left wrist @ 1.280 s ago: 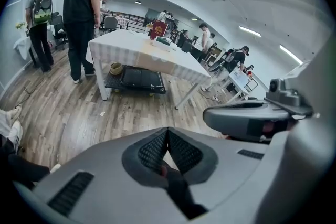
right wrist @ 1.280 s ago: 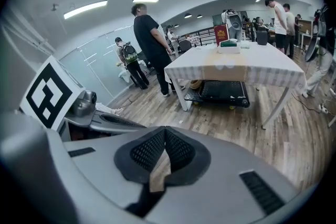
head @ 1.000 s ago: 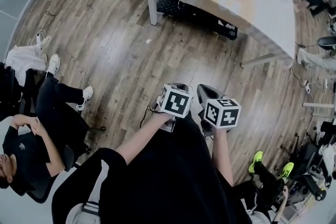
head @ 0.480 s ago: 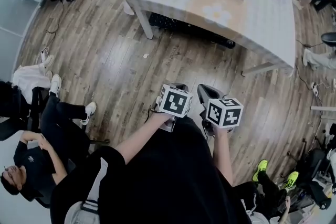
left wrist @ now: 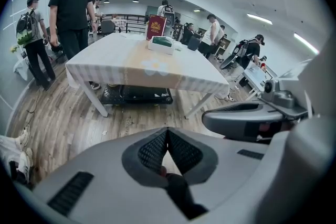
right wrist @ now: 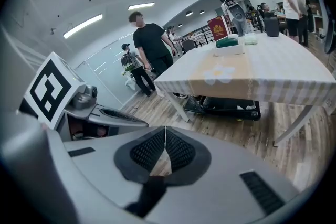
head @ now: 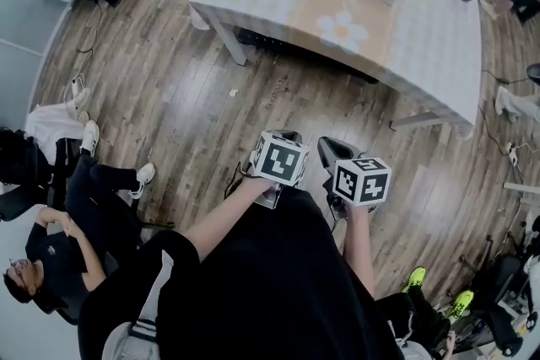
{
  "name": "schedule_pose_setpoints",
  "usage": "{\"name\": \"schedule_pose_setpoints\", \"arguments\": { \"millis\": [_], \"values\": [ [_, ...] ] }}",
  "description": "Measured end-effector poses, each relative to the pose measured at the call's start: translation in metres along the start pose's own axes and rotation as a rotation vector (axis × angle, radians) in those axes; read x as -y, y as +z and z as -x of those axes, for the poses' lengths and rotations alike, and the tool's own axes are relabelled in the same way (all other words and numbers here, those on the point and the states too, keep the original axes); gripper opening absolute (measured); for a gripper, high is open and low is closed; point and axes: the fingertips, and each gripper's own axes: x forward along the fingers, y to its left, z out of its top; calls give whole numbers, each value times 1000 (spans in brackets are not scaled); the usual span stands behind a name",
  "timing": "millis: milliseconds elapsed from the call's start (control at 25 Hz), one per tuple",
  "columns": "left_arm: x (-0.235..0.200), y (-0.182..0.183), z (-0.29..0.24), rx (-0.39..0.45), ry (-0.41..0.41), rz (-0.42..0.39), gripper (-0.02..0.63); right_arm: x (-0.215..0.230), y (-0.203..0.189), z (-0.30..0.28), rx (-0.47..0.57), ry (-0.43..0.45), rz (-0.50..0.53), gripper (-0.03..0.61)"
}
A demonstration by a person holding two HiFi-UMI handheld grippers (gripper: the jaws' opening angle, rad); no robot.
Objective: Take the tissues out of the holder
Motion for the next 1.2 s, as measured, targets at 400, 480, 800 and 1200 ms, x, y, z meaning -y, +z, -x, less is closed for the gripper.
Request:
{"name": "schedule_pose_setpoints", "arguments": {
  "millis": [400, 480, 800, 1200],
  "values": [
    [-14, 32, -18, 17, 12, 33, 6, 16, 29, -28, -9, 28, 37, 15],
    [-20, 46, -23, 28, 8, 35, 6, 21, 41, -36, -9, 23, 49, 15],
    [-58, 121, -43, 49, -8, 35, 6, 38, 115, -75, 7, 10, 75, 17],
    [-124, 209, -63, 43, -20, 7, 6, 52, 210, -133, 27, -36, 70, 18]
  ]
}}
